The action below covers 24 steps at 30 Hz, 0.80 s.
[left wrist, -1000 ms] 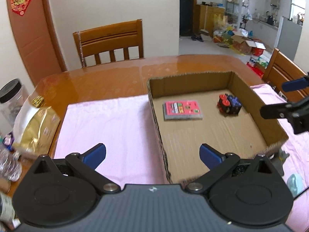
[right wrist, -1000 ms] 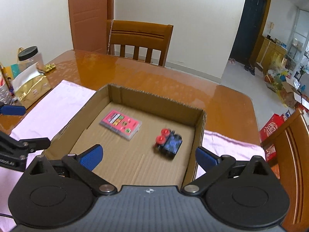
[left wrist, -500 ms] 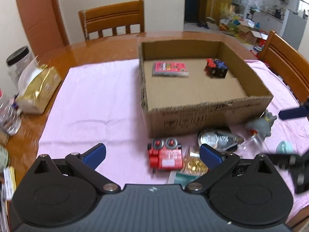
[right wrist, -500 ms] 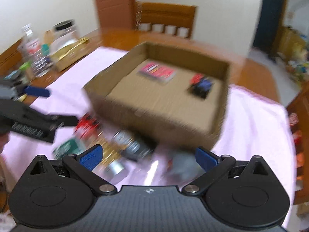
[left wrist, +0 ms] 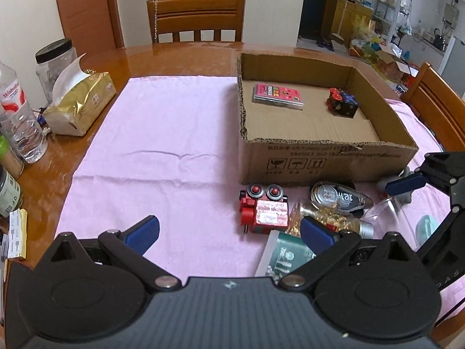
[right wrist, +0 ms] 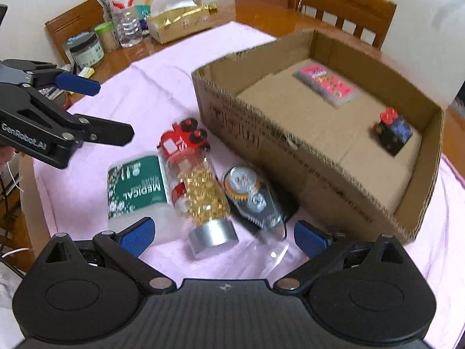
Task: Organize rigid objects
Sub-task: 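Move the left tool to the white MEDICAL bottle while the right tool approaches the clear jar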
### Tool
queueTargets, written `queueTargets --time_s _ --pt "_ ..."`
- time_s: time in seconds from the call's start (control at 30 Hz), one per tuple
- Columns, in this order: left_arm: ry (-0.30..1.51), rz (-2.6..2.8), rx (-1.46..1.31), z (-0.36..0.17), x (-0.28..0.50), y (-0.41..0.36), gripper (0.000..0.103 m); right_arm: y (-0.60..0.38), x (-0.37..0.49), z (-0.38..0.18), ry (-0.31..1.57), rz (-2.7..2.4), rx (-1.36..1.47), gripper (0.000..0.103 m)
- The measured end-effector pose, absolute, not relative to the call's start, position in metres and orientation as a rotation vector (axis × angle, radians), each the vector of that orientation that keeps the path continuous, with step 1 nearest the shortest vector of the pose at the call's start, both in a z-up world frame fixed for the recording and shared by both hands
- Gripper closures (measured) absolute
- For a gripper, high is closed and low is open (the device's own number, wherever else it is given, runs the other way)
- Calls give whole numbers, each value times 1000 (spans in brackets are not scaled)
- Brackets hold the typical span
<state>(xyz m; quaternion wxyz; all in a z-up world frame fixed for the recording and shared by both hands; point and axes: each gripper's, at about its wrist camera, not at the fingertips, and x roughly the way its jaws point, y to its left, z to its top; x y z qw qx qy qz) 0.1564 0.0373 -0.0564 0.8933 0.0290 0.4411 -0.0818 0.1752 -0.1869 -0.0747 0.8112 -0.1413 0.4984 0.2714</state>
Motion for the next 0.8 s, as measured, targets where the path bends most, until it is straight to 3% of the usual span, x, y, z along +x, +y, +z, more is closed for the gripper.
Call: queueTargets --time_s 0.8 --pt "928 -263 181 -56 131 -5 1 -225 83 -81 1214 448 -174 0"
